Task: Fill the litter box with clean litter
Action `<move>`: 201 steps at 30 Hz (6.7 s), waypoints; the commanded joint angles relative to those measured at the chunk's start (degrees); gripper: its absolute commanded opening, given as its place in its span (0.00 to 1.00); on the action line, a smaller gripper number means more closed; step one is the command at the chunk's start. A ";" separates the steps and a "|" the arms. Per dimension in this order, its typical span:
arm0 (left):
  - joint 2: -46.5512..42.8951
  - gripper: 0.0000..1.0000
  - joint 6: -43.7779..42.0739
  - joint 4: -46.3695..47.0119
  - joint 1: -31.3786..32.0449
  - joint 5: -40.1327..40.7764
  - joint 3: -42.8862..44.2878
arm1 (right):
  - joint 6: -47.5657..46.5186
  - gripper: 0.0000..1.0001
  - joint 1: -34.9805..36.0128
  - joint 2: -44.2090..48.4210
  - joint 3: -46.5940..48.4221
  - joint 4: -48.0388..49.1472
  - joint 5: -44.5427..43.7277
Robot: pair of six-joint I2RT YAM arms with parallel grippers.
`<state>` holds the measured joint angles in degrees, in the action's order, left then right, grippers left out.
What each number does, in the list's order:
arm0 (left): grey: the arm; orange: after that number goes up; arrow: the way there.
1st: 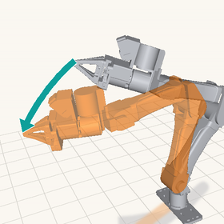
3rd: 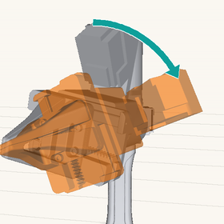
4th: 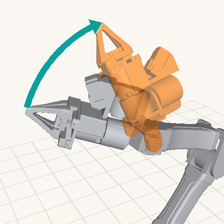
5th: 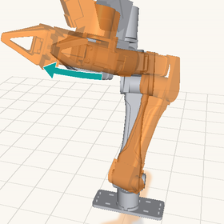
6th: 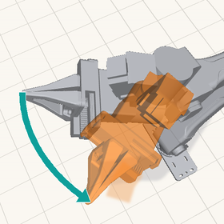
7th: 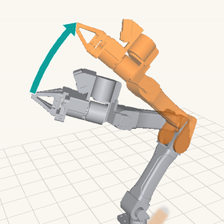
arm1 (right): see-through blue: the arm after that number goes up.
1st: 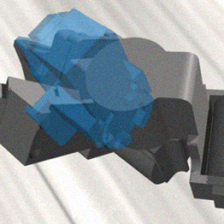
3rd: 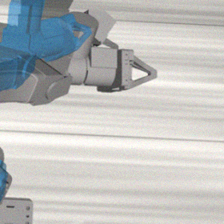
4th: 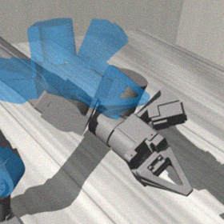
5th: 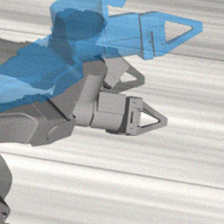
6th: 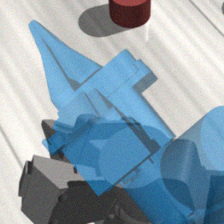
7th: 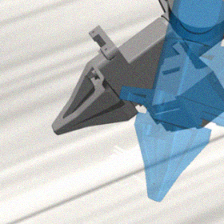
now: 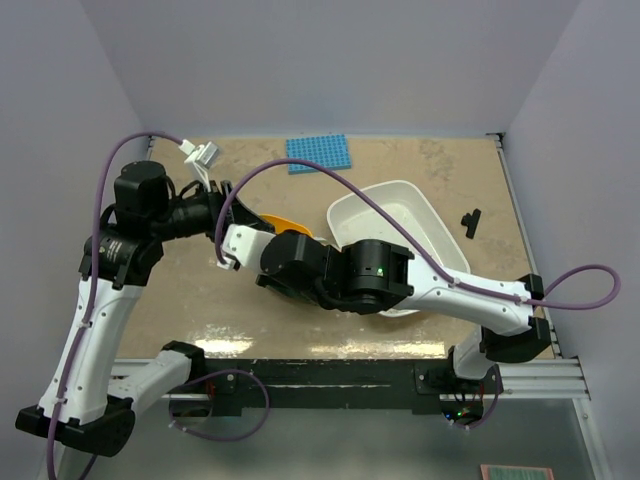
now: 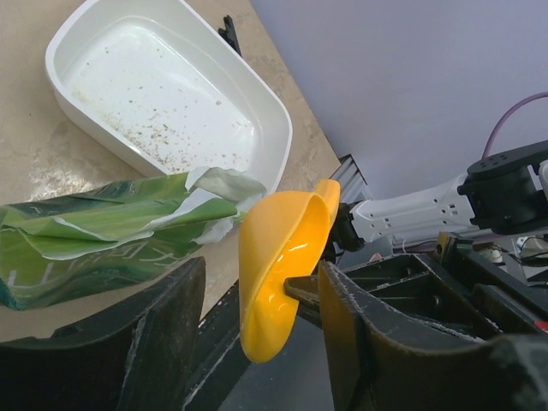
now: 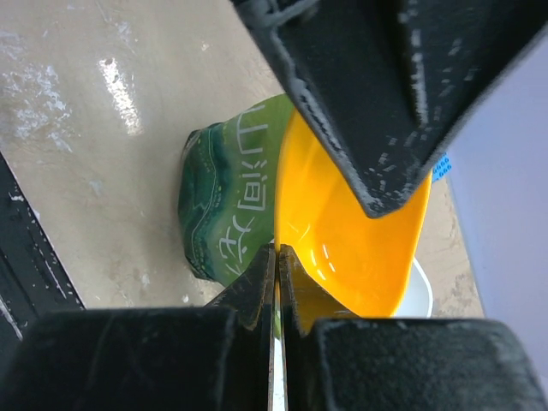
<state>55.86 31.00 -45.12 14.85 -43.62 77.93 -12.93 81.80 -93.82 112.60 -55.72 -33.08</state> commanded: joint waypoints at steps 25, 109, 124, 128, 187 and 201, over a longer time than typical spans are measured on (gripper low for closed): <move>-7.25 0.00 -1.38 9.09 1.14 3.62 -4.80 | 11.87 0.68 0.38 15.94 -3.00 12.48 -6.02; -13.67 0.60 8.57 39.17 1.14 -10.10 -20.37 | 40.70 0.00 -0.68 50.14 -41.60 40.36 10.06; -3.39 0.89 -29.05 7.78 1.49 10.48 0.02 | 46.85 0.00 -0.68 46.71 -29.55 13.81 -2.34; -3.73 0.96 -39.76 8.11 5.62 14.08 -1.11 | 48.08 0.00 -0.68 46.54 -27.87 7.40 -2.78; -6.37 0.00 -52.28 4.07 22.85 38.96 -10.87 | 57.84 0.00 -1.38 28.43 -11.70 -11.77 3.46; -10.59 0.00 -50.52 4.96 24.87 33.59 -13.15 | 55.66 0.00 -9.78 26.23 -15.03 -7.58 6.17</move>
<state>49.12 -21.45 -47.42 38.74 -8.21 64.58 45.08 78.17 -67.53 98.56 -68.05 -29.54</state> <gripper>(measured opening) 0.018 0.308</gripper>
